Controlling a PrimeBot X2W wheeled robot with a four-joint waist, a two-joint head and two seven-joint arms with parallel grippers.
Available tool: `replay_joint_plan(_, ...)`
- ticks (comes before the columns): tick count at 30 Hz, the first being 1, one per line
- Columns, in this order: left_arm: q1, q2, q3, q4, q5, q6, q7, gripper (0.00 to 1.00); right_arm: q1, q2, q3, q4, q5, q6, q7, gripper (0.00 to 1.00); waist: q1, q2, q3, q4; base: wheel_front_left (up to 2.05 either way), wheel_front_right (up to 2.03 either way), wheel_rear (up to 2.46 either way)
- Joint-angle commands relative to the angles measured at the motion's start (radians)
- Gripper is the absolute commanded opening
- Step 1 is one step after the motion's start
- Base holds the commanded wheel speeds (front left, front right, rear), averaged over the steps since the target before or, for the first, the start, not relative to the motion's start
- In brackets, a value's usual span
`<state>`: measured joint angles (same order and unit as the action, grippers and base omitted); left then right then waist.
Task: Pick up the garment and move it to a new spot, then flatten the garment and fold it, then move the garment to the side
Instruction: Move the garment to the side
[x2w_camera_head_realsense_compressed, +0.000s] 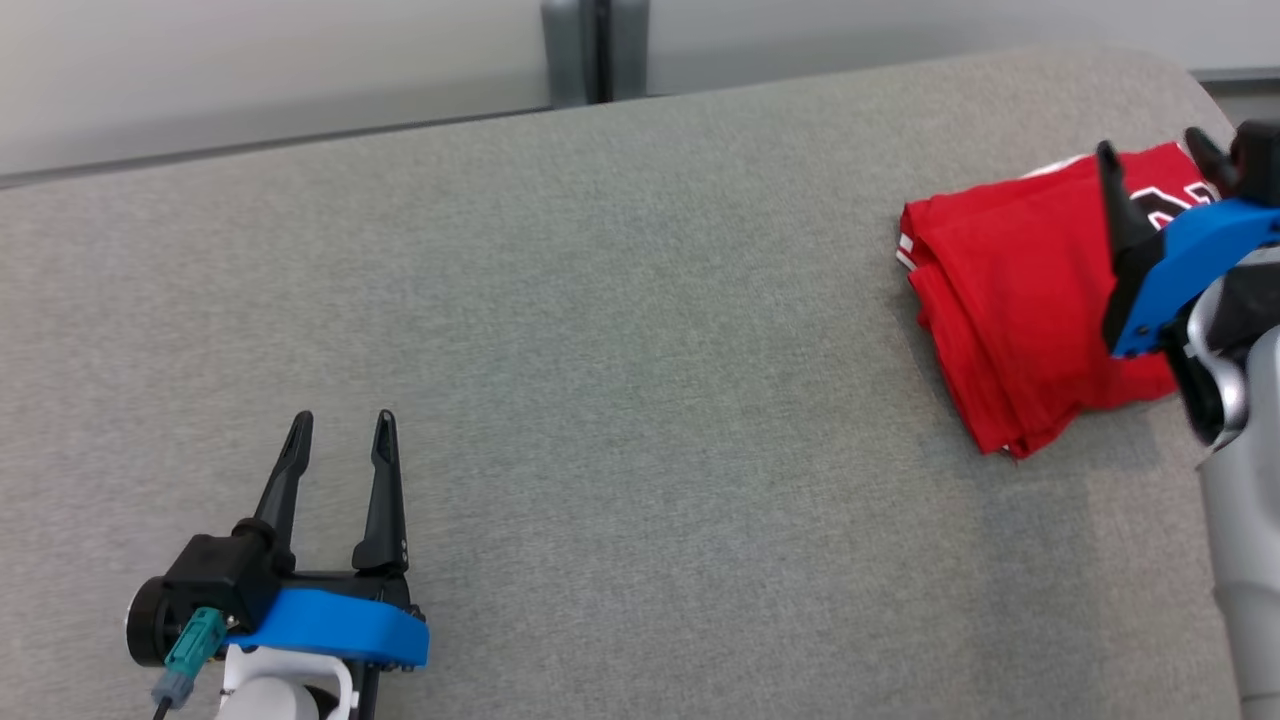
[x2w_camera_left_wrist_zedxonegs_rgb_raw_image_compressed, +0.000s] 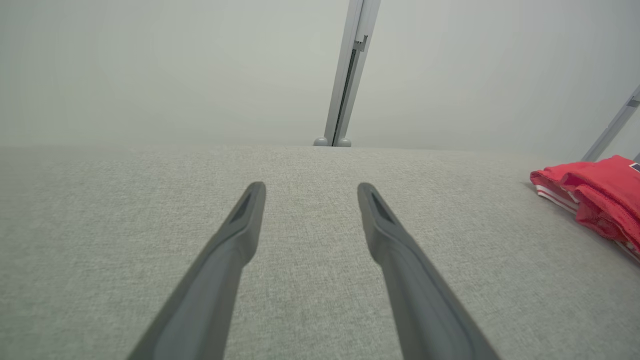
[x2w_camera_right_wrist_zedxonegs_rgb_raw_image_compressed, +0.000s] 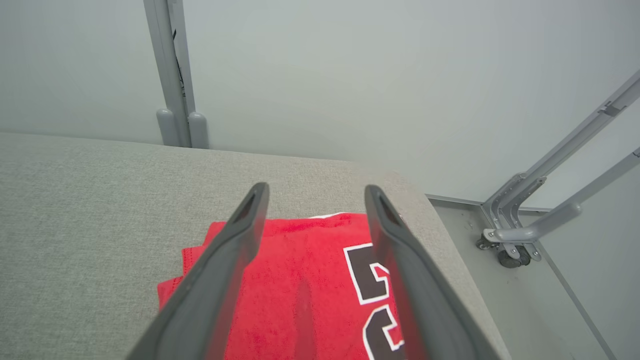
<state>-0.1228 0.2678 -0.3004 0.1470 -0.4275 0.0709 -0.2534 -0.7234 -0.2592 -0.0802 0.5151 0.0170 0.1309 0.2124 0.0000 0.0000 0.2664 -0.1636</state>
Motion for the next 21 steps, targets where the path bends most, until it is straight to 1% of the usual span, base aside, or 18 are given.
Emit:
replay_joint_plan(1,0.016,-0.007,0.014,0.002,-0.011,0.006,-0.006,1.0,0.036,0.019,0.015,-0.008,0.006,0.0,-0.04,1.0,0.0,0.0,-0.024,0.013,0.0,0.0,0.0)
replay_joint_plan(2,0.016,-0.007,0.014,0.002,-0.011,0.006,-0.006,1.0,0.036,0.019,0.015,-0.008,0.006,0.0,-0.04,1.0,0.0,0.0,-0.024,0.013,0.0,0.0,0.0)
replay_joint_plan(7,0.049,-0.022,0.049,0.019,-0.04,0.002,-0.011,1.0,0.116,0.082,0.017,-0.021,0.022,0.0,-0.164,1.0,0.0,0.0,-0.088,0.066,0.0,0.0,0.0)
replay_joint_plan(8,0.068,-0.031,0.06,0.027,-0.051,0.001,-0.011,1.0,0.165,0.118,0.006,-0.033,0.02,0.0,-0.221,1.0,0.0,0.0,-0.112,0.09,0.0,0.0,0.0)
replay_joint_plan(10,0.085,-0.034,0.073,0.037,-0.058,0.001,-0.011,1.0,0.224,0.148,-0.015,-0.045,0.002,0.0,-0.278,1.0,0.0,0.0,-0.134,0.111,0.0,0.0,0.0)
replay_joint_plan(13,0.109,-0.04,0.085,0.049,-0.066,-0.003,-0.012,1.0,0.316,0.191,-0.02,-0.058,-0.014,0.0,-0.345,1.0,0.0,0.0,-0.159,0.136,0.0,0.0,0.0)
replay_joint_plan(15,0.126,-0.041,0.085,0.056,-0.066,-0.011,-0.012,1.0,0.37,0.202,-0.013,-0.066,-0.014,0.0,-0.379,1.0,0.0,0.0,-0.173,0.148,0.0,0.0,0.0)
replay_joint_plan(17,0.131,-0.043,0.084,0.058,-0.065,-0.014,-0.012,1.0,0.393,0.205,-0.006,-0.071,-0.008,0.0,-0.39,1.0,0.0,0.0,-0.179,0.153,0.0,0.0,0.0)
replay_joint_plan(21,0.155,-0.049,0.088,0.064,-0.062,-0.019,-0.012,1.0,0.472,0.209,0.072,-0.091,0.076,0.0,-0.428,1.0,0.0,0.0,-0.197,0.163,0.0,0.0,0.0)
